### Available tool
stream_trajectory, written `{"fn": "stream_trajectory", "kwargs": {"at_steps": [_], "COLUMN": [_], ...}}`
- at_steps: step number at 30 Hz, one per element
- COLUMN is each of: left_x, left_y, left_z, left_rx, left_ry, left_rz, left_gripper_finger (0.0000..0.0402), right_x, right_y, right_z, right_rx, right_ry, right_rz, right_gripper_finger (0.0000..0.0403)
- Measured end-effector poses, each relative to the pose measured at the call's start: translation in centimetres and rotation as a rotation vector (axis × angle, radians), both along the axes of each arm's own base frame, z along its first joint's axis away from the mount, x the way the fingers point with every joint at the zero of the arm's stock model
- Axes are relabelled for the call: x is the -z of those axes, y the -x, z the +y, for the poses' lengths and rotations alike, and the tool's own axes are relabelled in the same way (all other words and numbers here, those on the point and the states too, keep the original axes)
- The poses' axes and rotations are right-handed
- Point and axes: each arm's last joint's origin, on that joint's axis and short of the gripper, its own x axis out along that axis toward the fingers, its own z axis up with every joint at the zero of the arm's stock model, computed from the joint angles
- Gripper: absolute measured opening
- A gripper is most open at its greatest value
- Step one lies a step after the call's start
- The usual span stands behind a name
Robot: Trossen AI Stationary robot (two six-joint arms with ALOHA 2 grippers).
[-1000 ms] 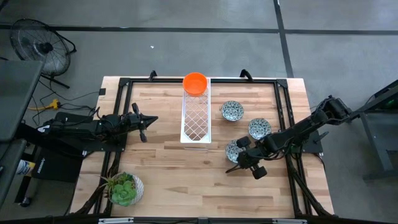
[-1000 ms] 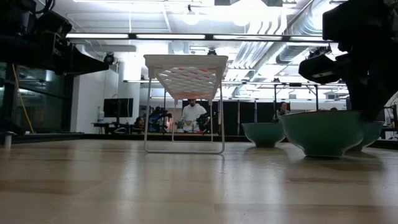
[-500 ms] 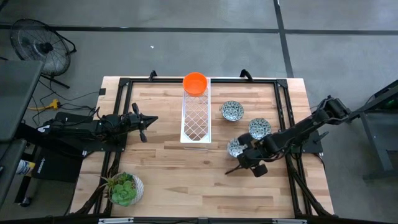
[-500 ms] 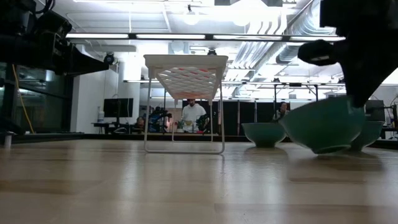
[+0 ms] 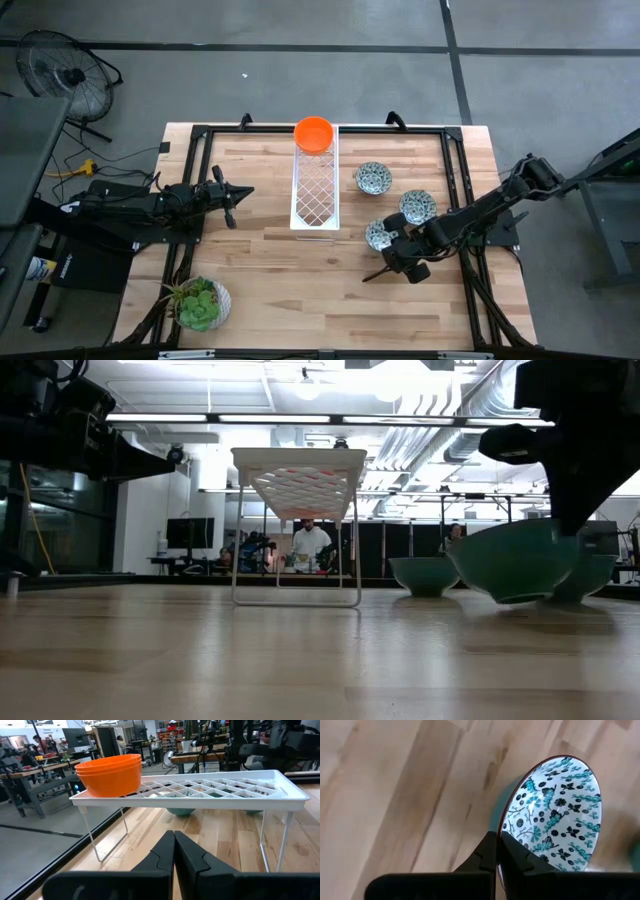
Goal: Pick & Place Mini bowls
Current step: Put the bottom blue white pattern bowl on the shelf
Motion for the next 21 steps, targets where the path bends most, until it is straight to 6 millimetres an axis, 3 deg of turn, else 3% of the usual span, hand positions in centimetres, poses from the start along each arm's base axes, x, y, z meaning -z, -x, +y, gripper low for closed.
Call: {"fn": "stream_trajectory", "kwargs": {"at_steps": [12, 21], "left_x": [0.0, 0.0], "left_y": [0.0, 0.0], "left_z": [0.0, 0.0], "left_rx": [0.000, 0.001], "left_ry": [0.000, 0.000], "left_rz": [0.000, 0.000], "left_gripper_finger": [0.0001, 0.0001], "right_x": [-0.1, -2.7], "right_y": [-0.1, -0.4], "right_z": [-0.1, 0.1], "right_rx": [0.003, 0.004], "right_ry": [0.048, 0.141], "right_rz": [-0.030, -0.045], "right_gripper_finger": [0.0001, 0.0000]}}
